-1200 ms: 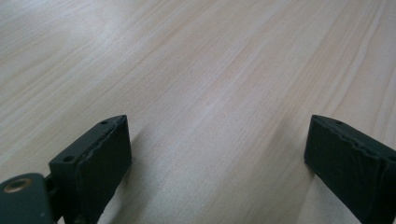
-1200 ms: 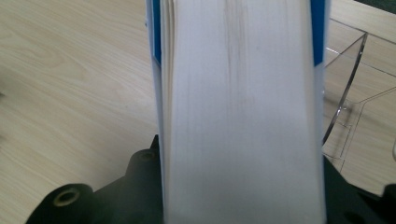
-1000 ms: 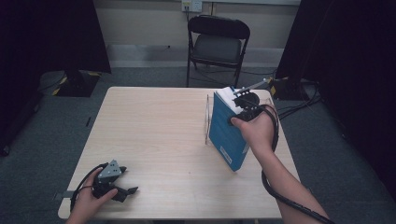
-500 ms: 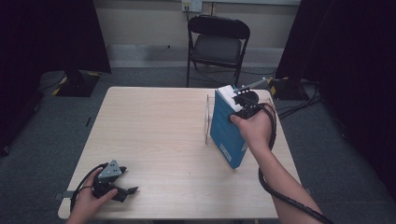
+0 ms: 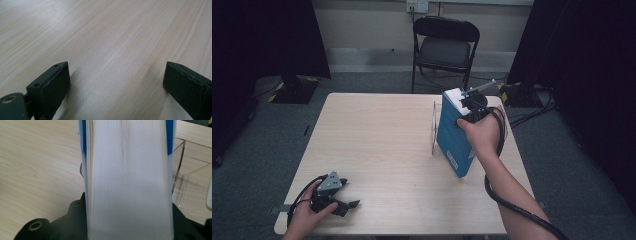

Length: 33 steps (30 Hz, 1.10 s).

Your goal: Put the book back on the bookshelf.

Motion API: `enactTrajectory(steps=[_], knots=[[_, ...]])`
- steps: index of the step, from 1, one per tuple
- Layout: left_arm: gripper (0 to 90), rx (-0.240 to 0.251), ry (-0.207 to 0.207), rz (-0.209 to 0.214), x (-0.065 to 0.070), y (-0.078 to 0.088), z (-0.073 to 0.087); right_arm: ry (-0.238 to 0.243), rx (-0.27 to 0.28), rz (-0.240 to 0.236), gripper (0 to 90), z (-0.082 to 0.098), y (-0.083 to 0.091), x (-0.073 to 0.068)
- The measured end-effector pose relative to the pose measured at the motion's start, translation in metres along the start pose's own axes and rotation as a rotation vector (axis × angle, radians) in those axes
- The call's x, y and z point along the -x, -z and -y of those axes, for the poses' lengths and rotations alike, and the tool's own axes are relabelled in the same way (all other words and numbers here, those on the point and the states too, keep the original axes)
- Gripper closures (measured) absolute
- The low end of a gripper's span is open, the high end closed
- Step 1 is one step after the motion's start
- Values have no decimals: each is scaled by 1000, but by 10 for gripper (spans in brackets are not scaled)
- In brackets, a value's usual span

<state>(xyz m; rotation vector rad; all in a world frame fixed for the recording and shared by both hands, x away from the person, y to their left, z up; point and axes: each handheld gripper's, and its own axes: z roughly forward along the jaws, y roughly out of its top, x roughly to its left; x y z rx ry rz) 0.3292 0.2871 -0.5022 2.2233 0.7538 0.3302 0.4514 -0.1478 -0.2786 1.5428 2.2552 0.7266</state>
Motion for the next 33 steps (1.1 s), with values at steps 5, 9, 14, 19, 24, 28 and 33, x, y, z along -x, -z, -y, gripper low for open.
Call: enactTrajectory(steps=[5,9,14,19,24,28,33], knots=[[71,0,1,0,0,0,0,-10,-2,7,618,-4,-3,-1],[71,0,0,0,0,0,0,-18,2,10,618,-6,-5,-2],[71,0,0,0,0,0,0,-30,5,11,617,-8,-8,-1],[71,1,-1,-1,0,0,0,-44,11,10,618,-11,-12,0],[71,0,0,1,0,0,0,-45,15,17,617,-14,-16,-1],[71,3,16,6,1,0,1,-59,17,21,618,-16,-18,-1],[70,3,16,6,1,0,1,-65,19,26,617,-19,-21,-1]])
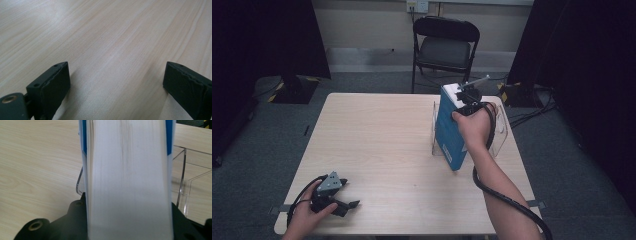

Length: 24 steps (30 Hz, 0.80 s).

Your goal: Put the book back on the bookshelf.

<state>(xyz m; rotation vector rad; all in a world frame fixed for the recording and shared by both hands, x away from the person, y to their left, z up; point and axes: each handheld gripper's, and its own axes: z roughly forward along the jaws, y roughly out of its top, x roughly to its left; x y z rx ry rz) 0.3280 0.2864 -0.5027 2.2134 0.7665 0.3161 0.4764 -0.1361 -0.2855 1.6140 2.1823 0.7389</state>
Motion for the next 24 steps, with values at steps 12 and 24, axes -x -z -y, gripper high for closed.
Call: enactTrajectory(steps=[12,24], knots=[[71,-2,-11,-3,0,1,0,-15,5,16,617,-5,-9,-1],[71,-3,-7,1,0,1,0,-24,11,31,617,-9,-15,2]])
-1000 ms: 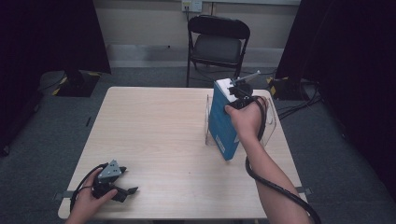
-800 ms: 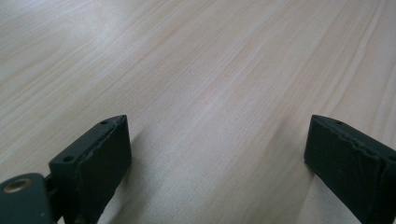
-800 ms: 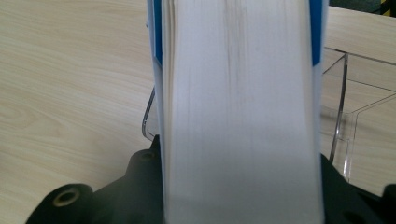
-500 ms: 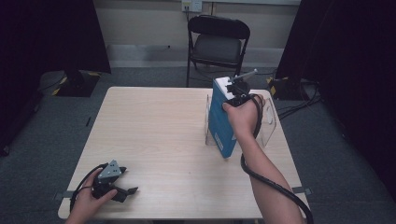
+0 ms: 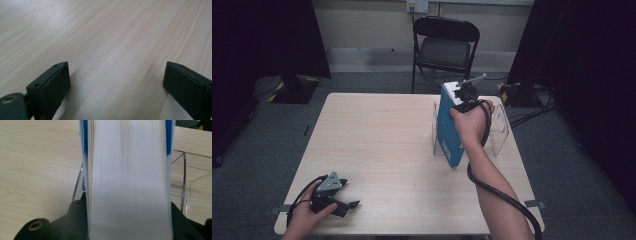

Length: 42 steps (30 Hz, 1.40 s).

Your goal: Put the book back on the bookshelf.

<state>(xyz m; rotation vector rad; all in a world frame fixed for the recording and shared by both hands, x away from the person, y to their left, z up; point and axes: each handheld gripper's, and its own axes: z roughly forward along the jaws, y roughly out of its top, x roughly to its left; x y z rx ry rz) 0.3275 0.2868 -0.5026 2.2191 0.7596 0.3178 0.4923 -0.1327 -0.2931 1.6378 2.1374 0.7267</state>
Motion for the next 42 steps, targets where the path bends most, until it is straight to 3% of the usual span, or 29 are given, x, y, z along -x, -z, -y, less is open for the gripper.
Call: enactTrajectory(steps=[15,25,42], knots=[[70,-1,0,-1,0,0,0,-15,8,20,616,-4,-9,-1],[70,-1,-1,-2,0,0,0,9,15,35,615,-8,-14,-6],[70,-4,-13,-6,0,1,0,16,54,17,560,-5,-11,-6]])
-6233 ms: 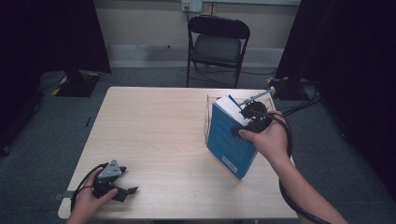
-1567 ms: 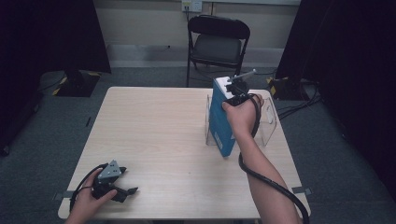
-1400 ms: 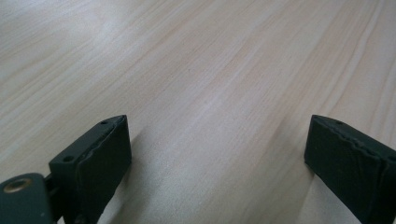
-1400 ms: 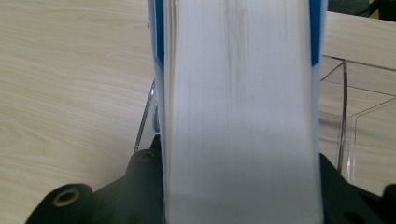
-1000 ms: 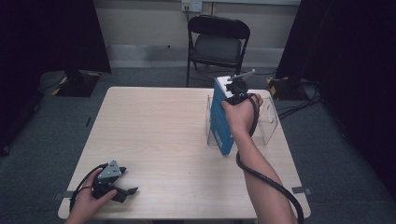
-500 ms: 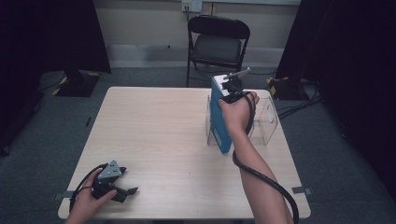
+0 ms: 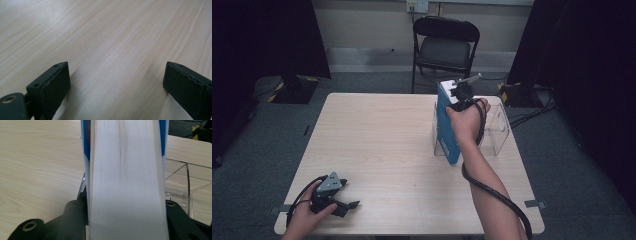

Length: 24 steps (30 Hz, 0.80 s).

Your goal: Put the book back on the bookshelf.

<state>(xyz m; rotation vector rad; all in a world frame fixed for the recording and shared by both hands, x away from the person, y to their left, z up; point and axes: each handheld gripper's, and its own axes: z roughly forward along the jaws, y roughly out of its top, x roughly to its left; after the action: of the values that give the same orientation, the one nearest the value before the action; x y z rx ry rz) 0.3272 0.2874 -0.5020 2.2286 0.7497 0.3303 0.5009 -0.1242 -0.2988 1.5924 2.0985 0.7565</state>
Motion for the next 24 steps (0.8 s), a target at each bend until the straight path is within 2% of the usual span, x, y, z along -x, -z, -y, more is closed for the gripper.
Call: enactTrajectory(steps=[1,6,8,10,12,14,18,24], knots=[[71,2,15,5,1,0,0,3,7,2,545,0,1,0],[70,2,14,4,1,0,0,10,24,-6,433,3,6,3],[71,2,13,4,1,0,0,19,27,-26,394,6,7,3],[71,3,14,4,1,0,0,37,56,-43,357,9,8,3],[71,1,6,2,0,0,0,35,69,-62,329,12,10,3],[71,7,15,2,1,-1,1,31,74,-93,318,15,12,5],[71,7,14,1,1,-1,1,22,76,-122,286,20,18,9],[71,8,14,1,1,-1,1,49,96,-157,257,30,25,13]])
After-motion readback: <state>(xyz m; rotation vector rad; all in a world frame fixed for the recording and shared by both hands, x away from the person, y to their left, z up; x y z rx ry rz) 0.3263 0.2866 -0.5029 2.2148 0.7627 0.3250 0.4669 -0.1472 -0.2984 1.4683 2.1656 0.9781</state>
